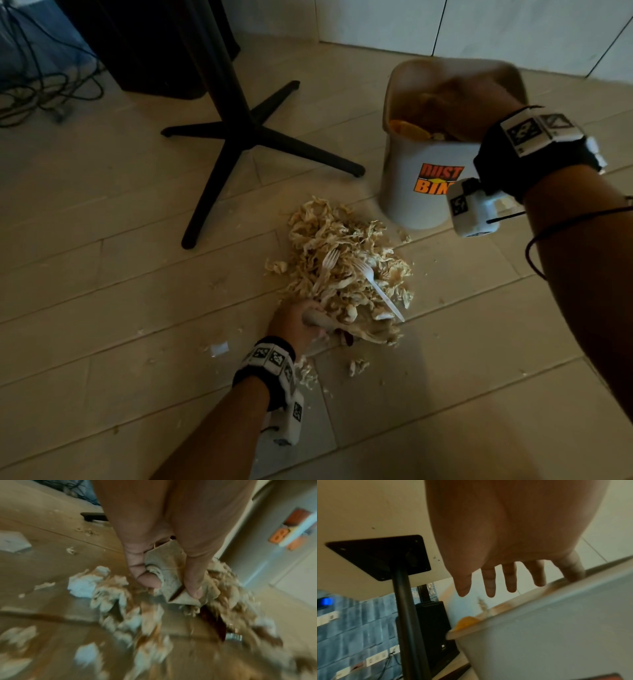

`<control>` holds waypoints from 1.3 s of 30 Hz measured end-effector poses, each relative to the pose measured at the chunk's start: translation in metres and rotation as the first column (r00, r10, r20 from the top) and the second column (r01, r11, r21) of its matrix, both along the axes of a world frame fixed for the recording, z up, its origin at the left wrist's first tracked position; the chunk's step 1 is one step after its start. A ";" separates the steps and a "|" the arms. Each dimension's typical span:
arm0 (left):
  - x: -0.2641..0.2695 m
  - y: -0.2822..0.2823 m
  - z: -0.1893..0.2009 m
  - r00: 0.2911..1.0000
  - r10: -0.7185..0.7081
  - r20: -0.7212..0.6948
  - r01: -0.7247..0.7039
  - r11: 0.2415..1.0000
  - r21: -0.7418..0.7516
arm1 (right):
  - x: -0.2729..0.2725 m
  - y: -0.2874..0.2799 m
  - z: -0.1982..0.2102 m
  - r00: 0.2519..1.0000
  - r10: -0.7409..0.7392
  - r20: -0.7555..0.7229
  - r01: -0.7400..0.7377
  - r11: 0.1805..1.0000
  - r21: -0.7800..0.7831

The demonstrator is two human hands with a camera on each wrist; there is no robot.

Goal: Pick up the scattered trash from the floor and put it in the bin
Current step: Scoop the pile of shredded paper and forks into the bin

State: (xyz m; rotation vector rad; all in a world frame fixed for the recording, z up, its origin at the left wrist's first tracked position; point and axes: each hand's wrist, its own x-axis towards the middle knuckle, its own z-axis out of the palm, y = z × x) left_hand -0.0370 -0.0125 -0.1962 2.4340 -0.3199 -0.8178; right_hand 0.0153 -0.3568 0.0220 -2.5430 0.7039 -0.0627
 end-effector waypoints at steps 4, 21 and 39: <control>0.025 -0.009 0.040 0.991 0.124 0.055 -0.111 0.973 -0.201 | -0.007 0.035 0.011 0.958 0.058 0.280 -0.055 0.998 -0.021; 0.072 -0.068 0.203 0.874 0.006 0.486 0.343 0.701 -0.625 | -0.037 0.112 0.001 0.878 0.349 0.328 -0.477 0.583 0.657; 0.086 -0.075 0.126 0.934 0.036 0.355 0.108 0.920 -0.376 | -0.013 0.023 0.026 0.949 -0.030 0.315 -0.032 0.981 0.190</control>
